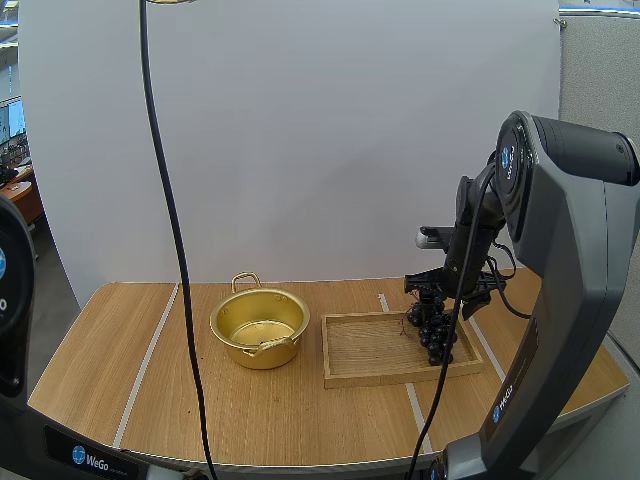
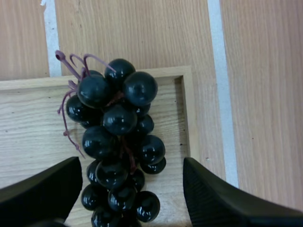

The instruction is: Open the pot, put the grape inside, and close it

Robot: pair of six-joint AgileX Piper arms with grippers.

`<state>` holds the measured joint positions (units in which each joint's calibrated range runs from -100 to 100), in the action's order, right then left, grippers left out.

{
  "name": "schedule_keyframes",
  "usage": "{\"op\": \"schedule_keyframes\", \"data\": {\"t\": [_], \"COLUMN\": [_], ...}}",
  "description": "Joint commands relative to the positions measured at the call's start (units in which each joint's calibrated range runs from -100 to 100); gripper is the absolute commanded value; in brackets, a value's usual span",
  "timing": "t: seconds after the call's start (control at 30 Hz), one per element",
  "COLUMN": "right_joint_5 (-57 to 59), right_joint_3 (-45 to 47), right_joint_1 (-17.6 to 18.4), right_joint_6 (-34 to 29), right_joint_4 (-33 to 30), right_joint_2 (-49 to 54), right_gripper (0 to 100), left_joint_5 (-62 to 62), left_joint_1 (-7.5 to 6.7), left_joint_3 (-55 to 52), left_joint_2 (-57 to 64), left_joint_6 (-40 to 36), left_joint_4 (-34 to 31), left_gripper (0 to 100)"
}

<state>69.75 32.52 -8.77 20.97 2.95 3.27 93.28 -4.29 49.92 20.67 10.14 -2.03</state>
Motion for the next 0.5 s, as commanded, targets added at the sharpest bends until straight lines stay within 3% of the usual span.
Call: {"op": "schedule_keyframes", "data": {"t": [0.0, 0.47], "right_joint_5": [-1.0, -2.9], "right_joint_3": [-0.3, -0.2], "right_joint_1": [-0.2, -0.2], "right_joint_6": [0.8, 2.8], "right_joint_4": [0.6, 2.9], "right_joint_2": [-0.3, -6.0], "right_gripper": [100, 100], "left_joint_5": [-2.8, -2.8], "left_joint_1": [-0.21, -0.21], "left_joint_3": [0.4, 0.4], "left_joint_2": [0.4, 0.4], "left_joint_6": [-0.3, -0.3], "left_joint_4": [-0.4, -0.4], "left_gripper": [0, 0]}}
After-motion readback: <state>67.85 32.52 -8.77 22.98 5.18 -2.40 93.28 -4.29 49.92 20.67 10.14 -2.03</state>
